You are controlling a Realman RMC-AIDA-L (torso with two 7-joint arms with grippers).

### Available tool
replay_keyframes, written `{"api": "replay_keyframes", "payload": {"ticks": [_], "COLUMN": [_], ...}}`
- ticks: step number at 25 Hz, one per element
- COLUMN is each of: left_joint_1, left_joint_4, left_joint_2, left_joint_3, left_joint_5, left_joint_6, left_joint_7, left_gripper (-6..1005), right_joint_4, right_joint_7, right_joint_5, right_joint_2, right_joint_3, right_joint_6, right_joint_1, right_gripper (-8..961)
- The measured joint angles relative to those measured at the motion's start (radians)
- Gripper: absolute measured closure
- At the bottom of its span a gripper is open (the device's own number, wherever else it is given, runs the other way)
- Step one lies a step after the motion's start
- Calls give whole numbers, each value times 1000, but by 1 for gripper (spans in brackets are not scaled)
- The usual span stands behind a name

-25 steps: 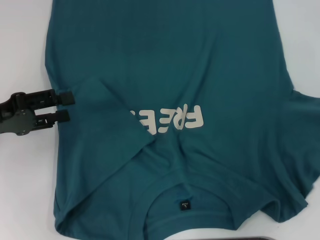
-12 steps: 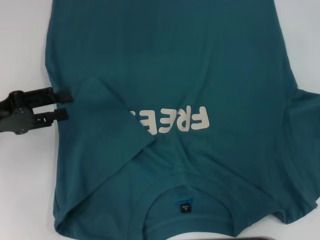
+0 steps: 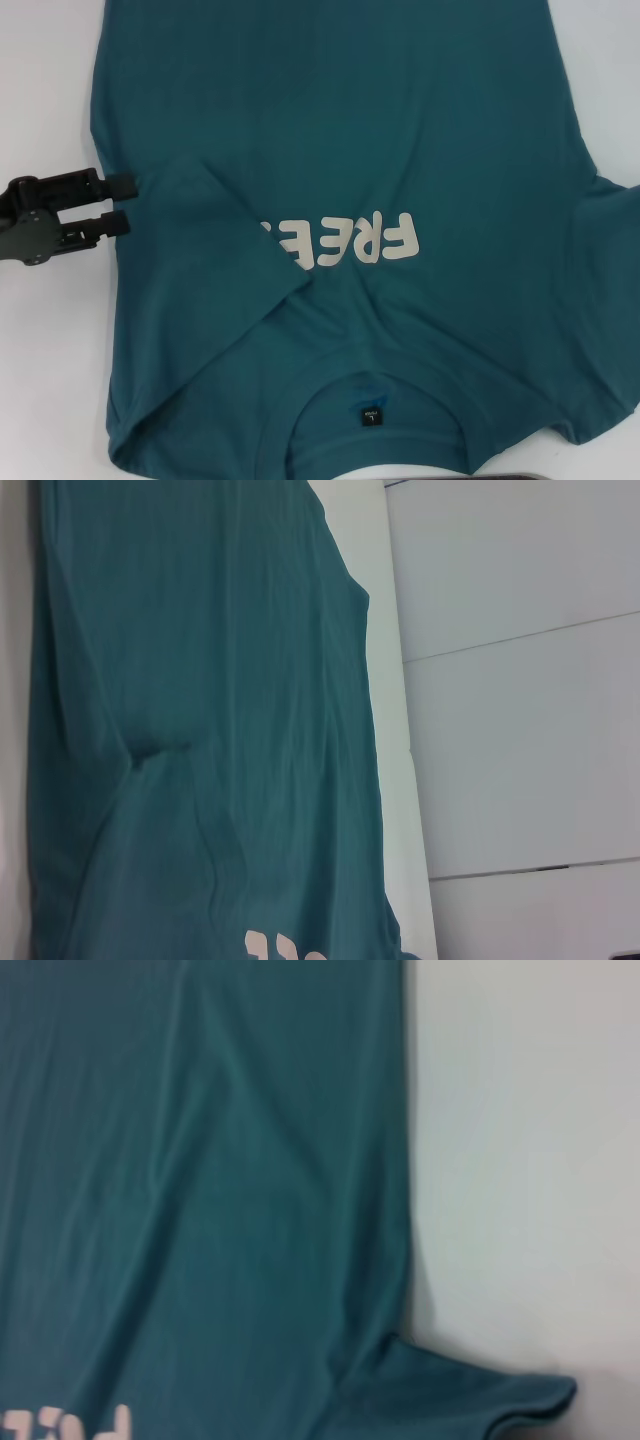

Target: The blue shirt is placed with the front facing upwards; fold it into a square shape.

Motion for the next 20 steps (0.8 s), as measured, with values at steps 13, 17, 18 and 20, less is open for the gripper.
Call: {"api": "replay_keyframes", "payload": {"ticks": [13, 17, 18, 20], "left_joint_1": [1, 9, 12, 15], "left_joint_4": [-2, -4, -5, -5], "left_joint_2": [6, 9, 10, 11], "left_joint_3": [-20, -41, -48, -53], "left_joint_5": [0, 0, 0, 0], "left_joint_6": [-11, -12, -13, -13], "left_joint_7": [0, 0, 0, 0], "left_gripper": [279, 279, 280, 280], "right_joint_4": [9, 53, 76, 126], "right_joint_7": [-9, -8, -8, -10], "right_joint_5": [144, 146, 146, 146], "right_joint_2": [47, 67, 69, 70], "right_joint_3": [-16, -38, -41, -44], "right_joint_6": [-201, -197, -191, -168], "right_joint_1": [56, 92, 102, 121], "right_gripper": [898, 895, 894, 893]}}
